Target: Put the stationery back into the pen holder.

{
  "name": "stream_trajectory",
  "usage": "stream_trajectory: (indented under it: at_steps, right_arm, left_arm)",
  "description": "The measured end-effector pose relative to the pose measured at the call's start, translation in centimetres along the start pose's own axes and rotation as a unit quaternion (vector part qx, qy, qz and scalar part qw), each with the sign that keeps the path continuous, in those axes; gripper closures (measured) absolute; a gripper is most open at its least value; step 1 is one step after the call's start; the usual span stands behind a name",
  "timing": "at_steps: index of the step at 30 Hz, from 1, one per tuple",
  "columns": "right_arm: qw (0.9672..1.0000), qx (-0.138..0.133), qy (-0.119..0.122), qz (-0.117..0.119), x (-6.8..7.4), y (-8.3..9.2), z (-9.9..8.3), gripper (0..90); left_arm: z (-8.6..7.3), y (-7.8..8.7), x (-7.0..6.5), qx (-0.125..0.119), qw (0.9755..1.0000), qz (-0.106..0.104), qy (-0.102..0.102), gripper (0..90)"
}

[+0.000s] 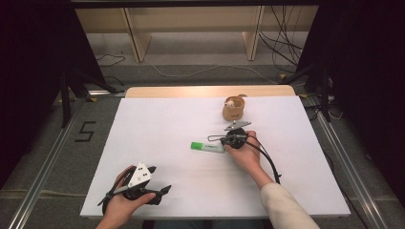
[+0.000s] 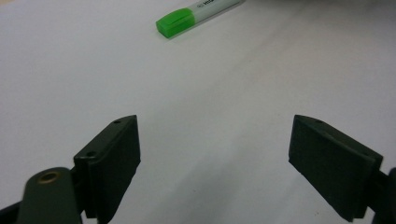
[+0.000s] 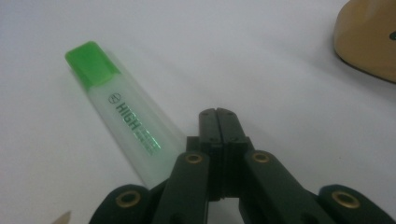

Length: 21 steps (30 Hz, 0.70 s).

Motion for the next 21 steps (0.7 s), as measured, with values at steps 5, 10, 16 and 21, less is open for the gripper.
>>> stream_trajectory:
  at_steps: [5, 10, 16, 21]
  right_arm:
    - [1.0, 0.004, 0.003, 0.001, -0.1, -0.2, -0.1, 90.0]
    - [1.0, 0.007, 0.004, 0.003, 0.0, -0.1, -0.2, 90.0]
    - [0.9997, 0.019, 0.014, 0.004, 0.4, 0.3, -0.4, 90.0]
    - [0.9992, 0.032, 0.024, 0.008, 0.9, 0.8, -0.7, 90.0]
  left_arm:
    - [0.0, 0.0, 0.0, -0.001, 1.0, 0.001, 0.001, 16.5]
    - [0.0, 0.0, 0.0, -0.001, 1.0, 0.0, 0.001, 16.6]
    - [0.0, 0.0, 0.0, -0.001, 1.0, 0.0, 0.001, 16.7]
    - [0.0, 0.0, 0.0, 0.0, 1.0, 0.0, 0.001, 16.7]
Point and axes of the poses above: each handheld gripper's, and its own axes: y roughly backward along the jaws, z roughly out of its top, x roughly to its left, the point moved 1 cm from there along -y, roughly forward along the jaws, and after that the axes turned 8 degrees about x, right-handed, at the moved point
